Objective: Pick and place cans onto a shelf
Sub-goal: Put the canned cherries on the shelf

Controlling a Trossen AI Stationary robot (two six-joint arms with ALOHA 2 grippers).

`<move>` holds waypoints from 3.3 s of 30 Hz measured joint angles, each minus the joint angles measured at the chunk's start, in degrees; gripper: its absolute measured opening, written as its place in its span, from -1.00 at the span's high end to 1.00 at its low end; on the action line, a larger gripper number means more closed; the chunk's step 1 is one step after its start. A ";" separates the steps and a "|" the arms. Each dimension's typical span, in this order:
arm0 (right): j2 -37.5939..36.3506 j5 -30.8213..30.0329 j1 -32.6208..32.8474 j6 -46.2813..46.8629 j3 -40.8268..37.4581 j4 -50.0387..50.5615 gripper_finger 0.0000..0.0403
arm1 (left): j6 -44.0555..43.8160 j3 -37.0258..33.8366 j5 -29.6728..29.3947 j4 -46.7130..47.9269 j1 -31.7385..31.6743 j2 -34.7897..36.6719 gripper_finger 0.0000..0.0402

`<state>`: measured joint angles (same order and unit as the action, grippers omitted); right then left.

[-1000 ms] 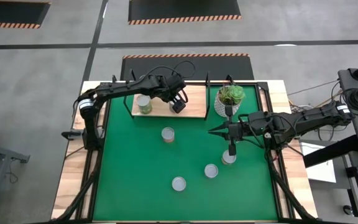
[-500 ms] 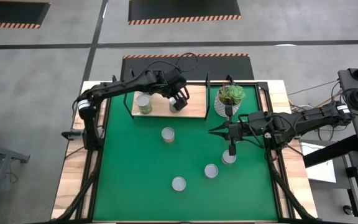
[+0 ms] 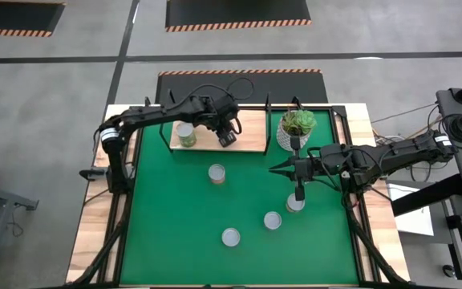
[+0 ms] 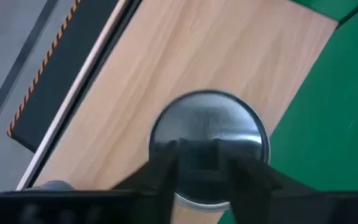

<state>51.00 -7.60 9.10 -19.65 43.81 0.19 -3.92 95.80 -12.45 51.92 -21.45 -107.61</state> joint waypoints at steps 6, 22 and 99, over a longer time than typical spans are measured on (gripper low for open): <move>0.00 0.00 0.00 0.16 0.00 0.00 0.94 | -2.49 -1.71 -3.55 -2.64 -0.13 -0.04 0.96; 0.00 0.00 0.00 -0.51 0.00 -0.01 0.94 | -7.52 -4.76 -15.30 -2.39 -6.11 0.30 1.00; 72.76 5.99 -29.79 -4.40 78.05 49.18 -0.82 | 11.39 -65.93 -17.03 -67.30 38.88 61.64 1.00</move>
<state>123.76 -1.60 -20.68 -24.05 121.86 49.36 7.47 29.87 -29.47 -15.38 17.43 -45.98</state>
